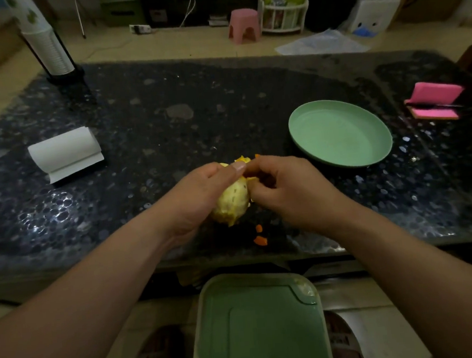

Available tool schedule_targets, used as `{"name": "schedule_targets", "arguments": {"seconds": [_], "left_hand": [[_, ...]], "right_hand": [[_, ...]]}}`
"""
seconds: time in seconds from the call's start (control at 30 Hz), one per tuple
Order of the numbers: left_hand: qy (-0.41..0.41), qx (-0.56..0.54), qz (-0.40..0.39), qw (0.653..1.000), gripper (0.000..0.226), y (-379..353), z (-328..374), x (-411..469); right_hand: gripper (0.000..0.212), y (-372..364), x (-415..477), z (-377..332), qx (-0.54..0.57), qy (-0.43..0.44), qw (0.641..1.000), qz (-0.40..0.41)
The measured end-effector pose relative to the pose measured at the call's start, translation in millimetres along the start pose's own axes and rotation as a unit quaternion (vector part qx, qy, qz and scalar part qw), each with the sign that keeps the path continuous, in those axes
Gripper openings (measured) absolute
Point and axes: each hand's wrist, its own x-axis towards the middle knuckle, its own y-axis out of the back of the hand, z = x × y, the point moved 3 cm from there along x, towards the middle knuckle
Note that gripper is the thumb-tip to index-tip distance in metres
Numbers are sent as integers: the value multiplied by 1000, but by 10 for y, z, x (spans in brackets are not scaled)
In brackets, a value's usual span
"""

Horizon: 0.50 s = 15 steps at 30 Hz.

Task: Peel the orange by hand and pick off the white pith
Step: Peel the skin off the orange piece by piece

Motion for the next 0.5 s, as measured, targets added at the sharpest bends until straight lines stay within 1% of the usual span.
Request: {"name": "schedule_targets", "arguments": {"seconds": [0.07,0.13,0.2,0.27,0.33,0.37,0.43,0.5], "left_hand": [[4,23,7,1000,49,-26,8,4],[10,33,-2,999,43,-62,39,16],[22,28,-18,999,53,-71,54,51],[47,10,-29,998,55,-81,78,64],[74,-20,-49,996,50,-106,107,59],[85,-36,-55,994,48,-118,123,49],[109,-70,-43,991,48,-115,140,34],[142,-123,-9,982,53,-84,114,43]], "right_hand": [[15,8,17,-15,-74,8,997,-16],[11,13,65,-26,-109,-2,994,-20],[9,11,121,-24,-106,-13,994,-20],[11,39,159,5,-79,-34,996,-15],[20,99,162,55,-13,-64,998,-18],[21,126,150,84,22,-73,997,-26],[17,144,118,118,88,-88,991,-39],[15,96,109,163,119,-112,986,-25]]}}
